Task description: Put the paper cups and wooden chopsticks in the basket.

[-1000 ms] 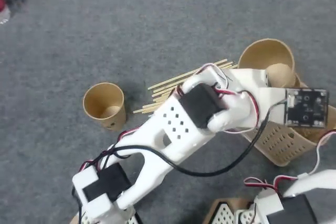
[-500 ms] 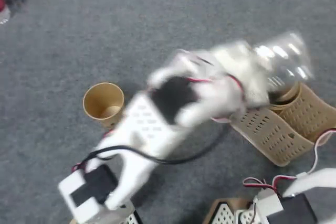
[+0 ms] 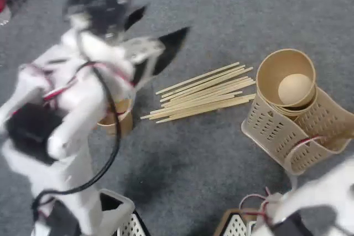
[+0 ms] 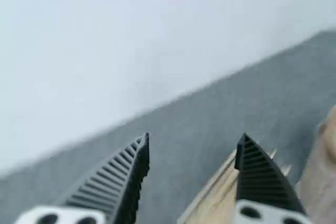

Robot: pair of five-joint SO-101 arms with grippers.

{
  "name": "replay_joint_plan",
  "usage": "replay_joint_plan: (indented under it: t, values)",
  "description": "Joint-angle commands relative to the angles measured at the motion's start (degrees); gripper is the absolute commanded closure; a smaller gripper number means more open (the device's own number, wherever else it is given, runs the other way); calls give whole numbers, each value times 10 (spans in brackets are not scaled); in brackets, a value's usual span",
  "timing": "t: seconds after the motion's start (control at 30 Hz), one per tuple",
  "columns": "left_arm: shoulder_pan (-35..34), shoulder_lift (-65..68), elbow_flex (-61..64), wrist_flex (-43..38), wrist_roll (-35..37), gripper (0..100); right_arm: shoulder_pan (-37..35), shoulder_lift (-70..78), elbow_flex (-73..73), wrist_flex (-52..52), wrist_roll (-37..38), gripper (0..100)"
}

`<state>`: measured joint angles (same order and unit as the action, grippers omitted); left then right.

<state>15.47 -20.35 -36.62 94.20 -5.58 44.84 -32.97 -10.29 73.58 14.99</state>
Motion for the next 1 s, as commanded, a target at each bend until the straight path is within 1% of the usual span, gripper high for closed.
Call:
replay_joint_plan:
  t: [0.0,0.1,0.17,0.23,0.37,0.5,0.57,0.7,0.8,0.97]
  values:
    - [-125,-51,114,45,5,765,-114,-60,-69,36,0,991]
    - [-208,-82,228,16,10,814,-229,-84,-77,58,4,991]
    - [-249,-106,321,-22,41,824,-307,-93,-77,69,5,991]
    - [-284,-137,422,-73,67,820,-366,-94,-77,84,5,991]
    - [-344,-219,625,-204,104,781,-433,-93,-76,107,5,991]
    - [-357,-307,798,-320,142,756,-488,-73,-76,131,5,991]
    - [-354,-348,853,-349,149,756,-493,-55,-76,150,15,991]
    - [-358,-407,898,-353,147,756,-481,-16,-76,181,76,991]
    - [-355,-425,916,-353,147,756,-431,8,-76,187,93,991]
    - [-355,-425,928,-356,148,756,-311,59,-76,167,94,991]
